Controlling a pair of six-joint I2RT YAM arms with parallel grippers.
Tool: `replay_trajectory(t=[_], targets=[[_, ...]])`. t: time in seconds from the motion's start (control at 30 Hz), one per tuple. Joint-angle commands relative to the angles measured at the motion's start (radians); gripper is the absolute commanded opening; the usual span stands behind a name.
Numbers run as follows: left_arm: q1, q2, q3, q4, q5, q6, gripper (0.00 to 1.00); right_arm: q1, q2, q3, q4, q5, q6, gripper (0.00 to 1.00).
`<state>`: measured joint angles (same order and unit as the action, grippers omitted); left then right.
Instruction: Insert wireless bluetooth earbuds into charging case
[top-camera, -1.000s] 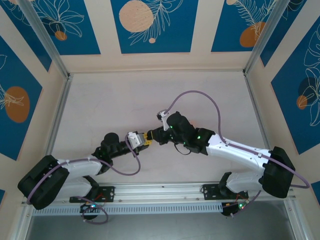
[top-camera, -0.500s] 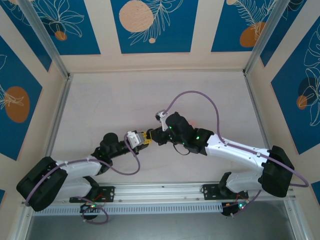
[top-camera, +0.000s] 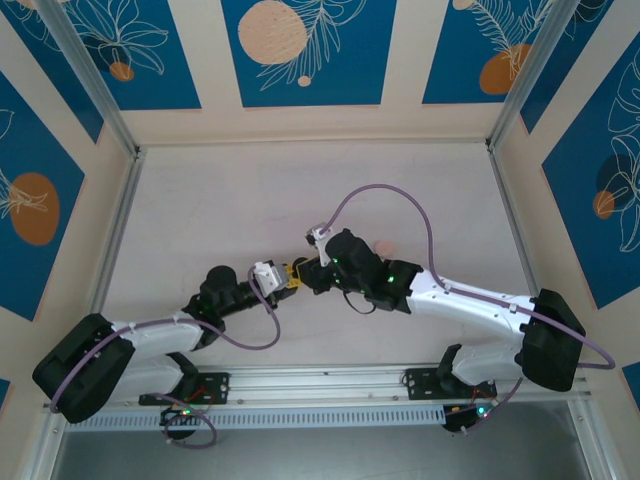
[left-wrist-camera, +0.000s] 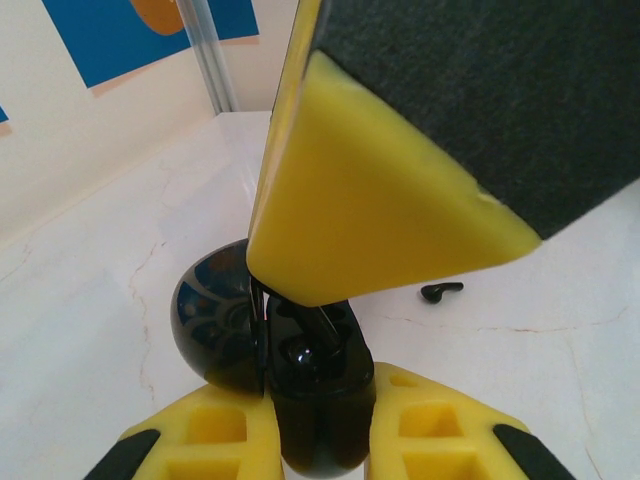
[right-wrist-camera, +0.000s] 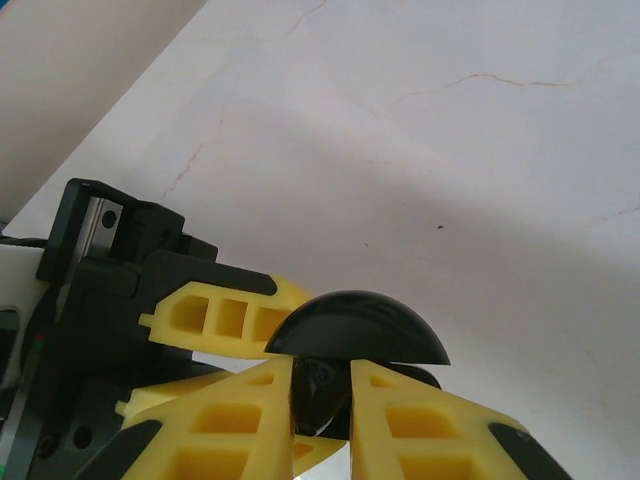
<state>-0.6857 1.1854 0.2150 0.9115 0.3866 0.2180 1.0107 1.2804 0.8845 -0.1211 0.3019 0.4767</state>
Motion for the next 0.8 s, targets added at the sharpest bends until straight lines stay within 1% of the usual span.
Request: replay_trajectory(t=[0.0,0.33,0.77], targets=[[-0.01,-0.035,0.026,0.078,-0.015,-0.016,0.06,0.016,0.014,0.017,-0.073,0.073,-0.03,0.18],[-0.01,-0.054,0.026,0.069,-0.019,-0.018,0.06,0.031,0.005,0.016,-0.086,0.144,-0.021,0.17],[-0.01,-0.07,0.032,0.072,-0.018,-0.025,0.06,0.054,0.024,0.019,-0.067,0.118,-0.029,0.18]])
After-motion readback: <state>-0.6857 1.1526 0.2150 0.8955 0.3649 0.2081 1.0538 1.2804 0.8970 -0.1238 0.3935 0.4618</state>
